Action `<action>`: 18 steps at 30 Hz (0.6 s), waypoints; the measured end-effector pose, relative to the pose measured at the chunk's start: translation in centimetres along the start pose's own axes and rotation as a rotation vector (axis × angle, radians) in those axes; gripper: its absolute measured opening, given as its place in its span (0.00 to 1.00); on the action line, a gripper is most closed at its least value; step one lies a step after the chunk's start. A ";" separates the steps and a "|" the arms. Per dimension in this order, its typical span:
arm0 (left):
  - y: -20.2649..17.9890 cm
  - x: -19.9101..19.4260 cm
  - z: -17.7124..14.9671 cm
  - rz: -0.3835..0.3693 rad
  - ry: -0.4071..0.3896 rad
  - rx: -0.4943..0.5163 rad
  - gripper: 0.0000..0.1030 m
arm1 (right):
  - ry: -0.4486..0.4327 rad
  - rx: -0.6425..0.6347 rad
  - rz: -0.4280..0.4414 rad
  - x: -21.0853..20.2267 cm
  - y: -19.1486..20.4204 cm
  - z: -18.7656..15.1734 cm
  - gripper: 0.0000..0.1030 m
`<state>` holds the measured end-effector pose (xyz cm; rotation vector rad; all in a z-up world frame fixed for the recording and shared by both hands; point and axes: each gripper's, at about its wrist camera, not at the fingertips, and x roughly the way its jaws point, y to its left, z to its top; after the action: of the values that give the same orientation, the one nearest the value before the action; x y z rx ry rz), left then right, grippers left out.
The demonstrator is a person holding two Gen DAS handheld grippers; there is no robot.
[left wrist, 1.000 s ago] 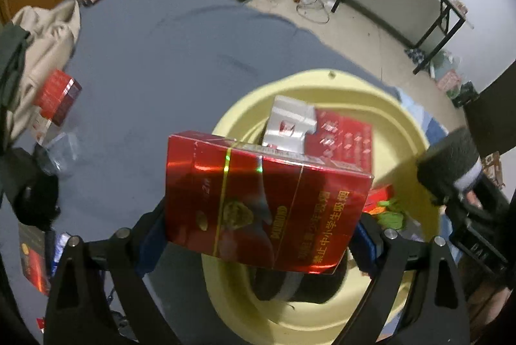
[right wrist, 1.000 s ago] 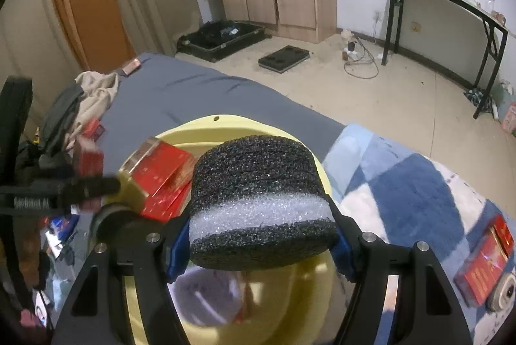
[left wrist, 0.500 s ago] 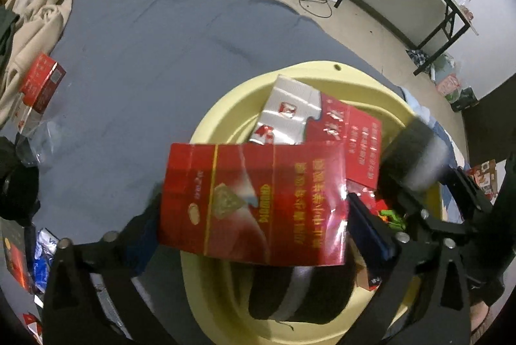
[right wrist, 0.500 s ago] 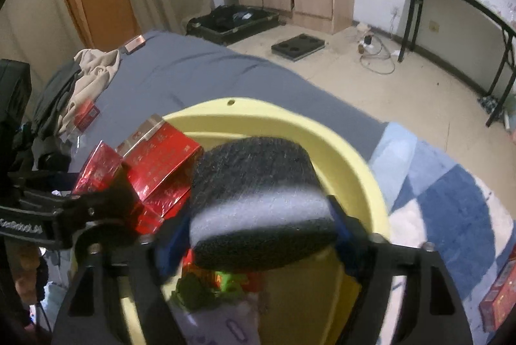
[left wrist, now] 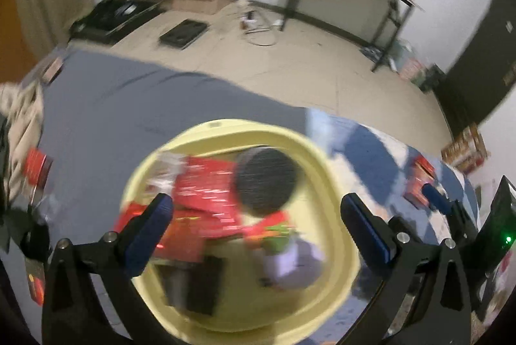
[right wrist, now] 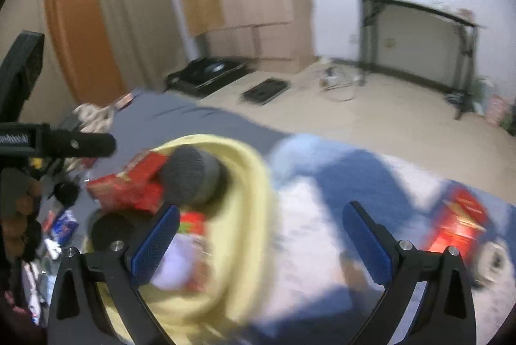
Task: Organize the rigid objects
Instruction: 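Move both tools back toward the remaining red pack and silver tin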
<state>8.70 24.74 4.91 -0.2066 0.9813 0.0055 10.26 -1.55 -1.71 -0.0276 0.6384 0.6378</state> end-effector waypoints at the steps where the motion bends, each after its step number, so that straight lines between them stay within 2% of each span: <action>1: -1.7 0.1 0.0 -0.004 0.004 0.033 1.00 | -0.009 0.014 -0.028 -1.0 -1.2 -0.5 1.00; 5: -9.0 0.7 -0.3 -0.041 -0.004 0.170 1.00 | -0.034 0.090 -0.172 -5.3 -8.2 -3.4 1.00; 8: -13.0 2.1 -0.4 -0.073 0.003 0.210 1.00 | -0.025 0.142 -0.262 -7.3 -12.2 -5.3 1.00; 10: -15.3 3.3 -0.7 -0.057 0.002 0.245 1.00 | -0.022 0.188 -0.315 -8.4 -15.2 -6.6 1.00; 14: -19.3 6.8 -1.8 -0.057 0.029 0.333 1.00 | -0.004 0.286 -0.333 -8.8 -18.7 -8.0 1.00; 18: -21.6 10.1 -3.4 -0.075 0.074 0.391 1.00 | 0.005 0.244 -0.316 -7.4 -18.4 -7.9 1.00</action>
<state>13.68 2.03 -1.58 0.1170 1.0276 -0.2621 11.71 -22.17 -6.97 0.0959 0.6957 0.2521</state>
